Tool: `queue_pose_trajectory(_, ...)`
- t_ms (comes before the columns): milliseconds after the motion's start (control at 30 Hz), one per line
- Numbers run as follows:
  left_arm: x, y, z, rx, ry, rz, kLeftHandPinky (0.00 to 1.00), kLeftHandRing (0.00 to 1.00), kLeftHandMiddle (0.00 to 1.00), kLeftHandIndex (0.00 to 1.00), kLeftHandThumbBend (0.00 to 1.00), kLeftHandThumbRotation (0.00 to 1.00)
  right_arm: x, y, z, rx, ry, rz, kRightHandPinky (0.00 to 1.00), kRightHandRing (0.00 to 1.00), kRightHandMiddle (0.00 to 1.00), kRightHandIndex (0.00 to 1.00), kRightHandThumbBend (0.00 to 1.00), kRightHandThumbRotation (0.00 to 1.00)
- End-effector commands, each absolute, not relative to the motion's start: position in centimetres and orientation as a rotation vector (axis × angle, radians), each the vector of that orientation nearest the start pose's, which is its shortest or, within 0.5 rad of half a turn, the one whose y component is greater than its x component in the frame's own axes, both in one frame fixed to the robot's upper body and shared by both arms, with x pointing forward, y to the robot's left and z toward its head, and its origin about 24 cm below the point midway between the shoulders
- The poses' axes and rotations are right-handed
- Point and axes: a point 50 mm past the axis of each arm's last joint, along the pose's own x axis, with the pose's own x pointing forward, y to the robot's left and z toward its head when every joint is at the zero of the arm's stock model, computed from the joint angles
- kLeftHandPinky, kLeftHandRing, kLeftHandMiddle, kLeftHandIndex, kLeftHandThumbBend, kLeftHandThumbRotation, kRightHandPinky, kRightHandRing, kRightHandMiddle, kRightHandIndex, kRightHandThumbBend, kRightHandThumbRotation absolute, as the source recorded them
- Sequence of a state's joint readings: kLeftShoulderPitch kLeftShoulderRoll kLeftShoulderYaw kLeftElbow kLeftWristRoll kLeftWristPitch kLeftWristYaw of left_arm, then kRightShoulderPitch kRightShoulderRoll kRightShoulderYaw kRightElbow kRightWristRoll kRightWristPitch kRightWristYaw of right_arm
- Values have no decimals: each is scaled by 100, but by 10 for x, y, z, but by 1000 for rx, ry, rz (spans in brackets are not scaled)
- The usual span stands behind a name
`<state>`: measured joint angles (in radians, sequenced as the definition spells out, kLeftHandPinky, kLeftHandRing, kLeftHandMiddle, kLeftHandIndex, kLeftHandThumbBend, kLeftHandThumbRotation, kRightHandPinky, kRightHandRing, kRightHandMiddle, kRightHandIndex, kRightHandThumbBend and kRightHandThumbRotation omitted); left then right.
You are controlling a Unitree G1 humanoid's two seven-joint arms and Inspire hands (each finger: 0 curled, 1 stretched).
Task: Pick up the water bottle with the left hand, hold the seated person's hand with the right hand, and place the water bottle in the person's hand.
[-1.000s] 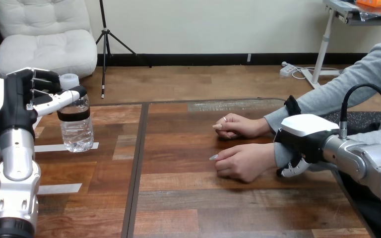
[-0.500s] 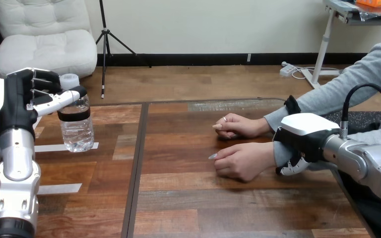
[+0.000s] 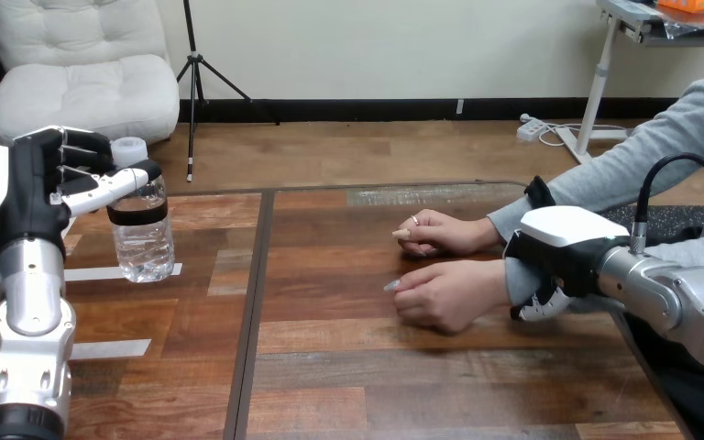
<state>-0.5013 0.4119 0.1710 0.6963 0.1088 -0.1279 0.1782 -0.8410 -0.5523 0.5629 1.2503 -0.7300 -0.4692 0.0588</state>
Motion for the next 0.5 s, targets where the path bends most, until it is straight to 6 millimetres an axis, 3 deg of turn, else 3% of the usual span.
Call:
queue_pose_trajectory(0, 341, 271, 108, 406, -133, 362, 30, 37, 44, 45, 74, 0, 374, -224, 83, -1458, 41, 472, 24, 30, 37, 39, 46, 8)
queue_pose_trajectory(467, 339, 269, 107, 427, -132, 352, 30, 37, 44, 46, 73, 0, 375, -225, 93, -1428, -11, 458, 26, 31, 38, 40, 46, 6)
